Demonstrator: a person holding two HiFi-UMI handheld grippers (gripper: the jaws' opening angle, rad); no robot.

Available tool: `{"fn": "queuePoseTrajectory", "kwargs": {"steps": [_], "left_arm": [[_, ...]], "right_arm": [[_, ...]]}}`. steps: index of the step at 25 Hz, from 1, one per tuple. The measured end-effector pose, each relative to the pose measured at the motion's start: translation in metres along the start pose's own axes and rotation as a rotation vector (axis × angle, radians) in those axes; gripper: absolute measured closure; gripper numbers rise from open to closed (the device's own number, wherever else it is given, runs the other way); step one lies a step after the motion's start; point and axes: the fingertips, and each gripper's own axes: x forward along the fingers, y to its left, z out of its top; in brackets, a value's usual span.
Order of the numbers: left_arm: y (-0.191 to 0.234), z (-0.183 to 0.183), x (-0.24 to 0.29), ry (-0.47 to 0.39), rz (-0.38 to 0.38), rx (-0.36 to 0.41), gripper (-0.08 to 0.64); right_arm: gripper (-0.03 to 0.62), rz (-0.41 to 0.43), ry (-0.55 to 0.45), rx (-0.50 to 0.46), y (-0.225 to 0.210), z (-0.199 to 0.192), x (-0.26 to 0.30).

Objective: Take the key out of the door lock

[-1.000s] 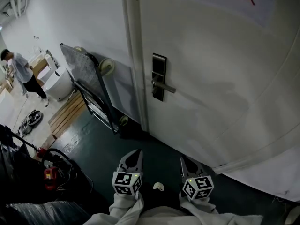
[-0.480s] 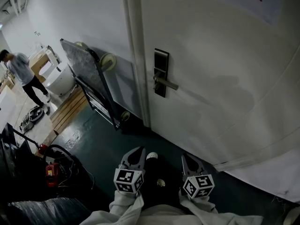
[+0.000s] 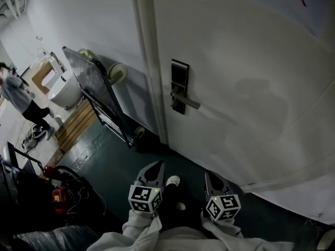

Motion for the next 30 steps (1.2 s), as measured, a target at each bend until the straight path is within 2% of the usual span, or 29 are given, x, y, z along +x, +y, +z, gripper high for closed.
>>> {"fn": "queuePoseTrajectory", "kwargs": {"steps": [14, 24, 27, 30], "left_arm": [[0.035, 0.033, 0.073, 0.001, -0.035, -0.012, 0.545], [0.058, 0.054, 0.124, -0.003, -0.090, -0.047, 0.545], [0.064, 0.058, 0.138, 0.004, -0.131, -0.085, 0.543], [0.069, 0.062, 0.153, 0.013, -0.179, -0.214, 0.545]], "right_arm": [[0.540, 0.001, -0.001, -0.009, -0.013, 0.038, 0.073], [0.540, -0.046, 0.003, -0.011, -0.032, 0.064, 0.118], [0.540, -0.060, 0.000, -0.010, -0.033, 0.069, 0.131], [0.540, -0.087, -0.008, 0.002, -0.039, 0.075, 0.140]]}}
